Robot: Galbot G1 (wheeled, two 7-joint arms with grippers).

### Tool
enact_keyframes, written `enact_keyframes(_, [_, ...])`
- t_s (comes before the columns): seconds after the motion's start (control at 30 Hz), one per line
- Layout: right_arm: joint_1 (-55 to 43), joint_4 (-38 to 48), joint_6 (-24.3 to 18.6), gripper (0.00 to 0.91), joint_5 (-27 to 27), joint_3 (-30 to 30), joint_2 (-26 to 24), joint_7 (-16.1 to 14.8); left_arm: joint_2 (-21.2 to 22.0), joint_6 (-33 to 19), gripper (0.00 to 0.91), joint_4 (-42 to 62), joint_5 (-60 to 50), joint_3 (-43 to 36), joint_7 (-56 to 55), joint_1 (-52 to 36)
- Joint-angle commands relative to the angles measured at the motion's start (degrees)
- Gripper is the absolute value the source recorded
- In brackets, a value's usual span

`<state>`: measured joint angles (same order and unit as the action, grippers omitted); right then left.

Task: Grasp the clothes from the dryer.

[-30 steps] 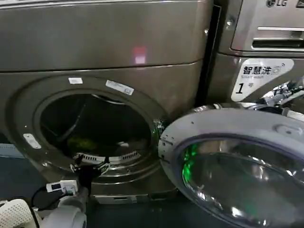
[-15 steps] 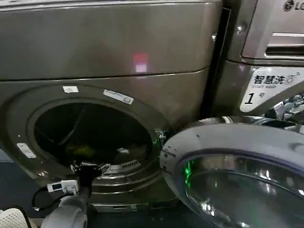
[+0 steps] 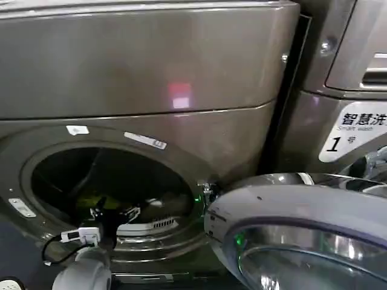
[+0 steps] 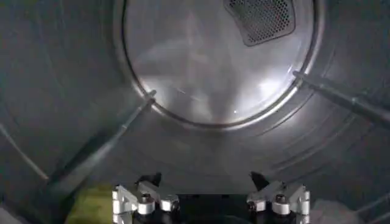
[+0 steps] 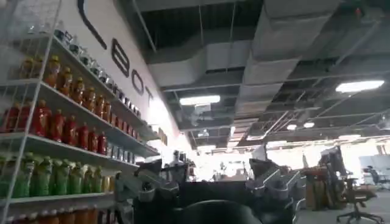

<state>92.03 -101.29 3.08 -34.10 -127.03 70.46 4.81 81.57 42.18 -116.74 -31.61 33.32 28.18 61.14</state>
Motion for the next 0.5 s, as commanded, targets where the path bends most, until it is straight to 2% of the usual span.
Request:
enact_keyframes(0.03, [-0.03, 0.01, -0.01, 0.907, 0.10, 0.00, -0.33, -0.09, -1.86, -14.84, 0.907, 4.80, -32.92, 0.58, 30.64, -6.93])
enact_keyframes(0.07, [0.05, 0.04, -0.02, 0.907, 0.08, -0.05, -0.33, -0.21, -2.17, -19.14, 0.907, 4.89, -35.13, 0.89, 34.93, -7.46])
enact_keyframes(0.13, [0.16, 0.16, -0.06, 0.907, 0.04, -0.10, -0.35, -0.39, -2.57, -23.77, 0.907, 6.00, -39.18, 1.34, 39.02, -8.45])
enact_keyframes(0.2, [0.18, 0.20, -0.14, 0.907, 0.02, 0.01, -0.35, -0.41, -3.42, -30.56, 0.907, 7.43, -41.47, 1.32, 44.94, -10.24])
enact_keyframes(0.33, [0.03, 0.18, -0.21, 0.907, 0.04, 0.21, -0.31, -0.40, -3.94, -33.71, 0.907, 9.90, -41.78, 0.32, 49.01, -13.63])
enact_keyframes(0.37, [0.05, 0.12, -0.20, 0.907, 0.03, 0.23, -0.28, -0.39, -3.82, -37.11, 0.907, 11.10, -42.81, 0.11, 49.05, -14.60])
enact_keyframes(0.5, [0.12, 0.35, -0.29, 0.907, 0.07, 0.08, -0.33, -0.39, -4.22, -44.26, 0.907, 14.50, -45.09, -0.59, 49.09, -16.32])
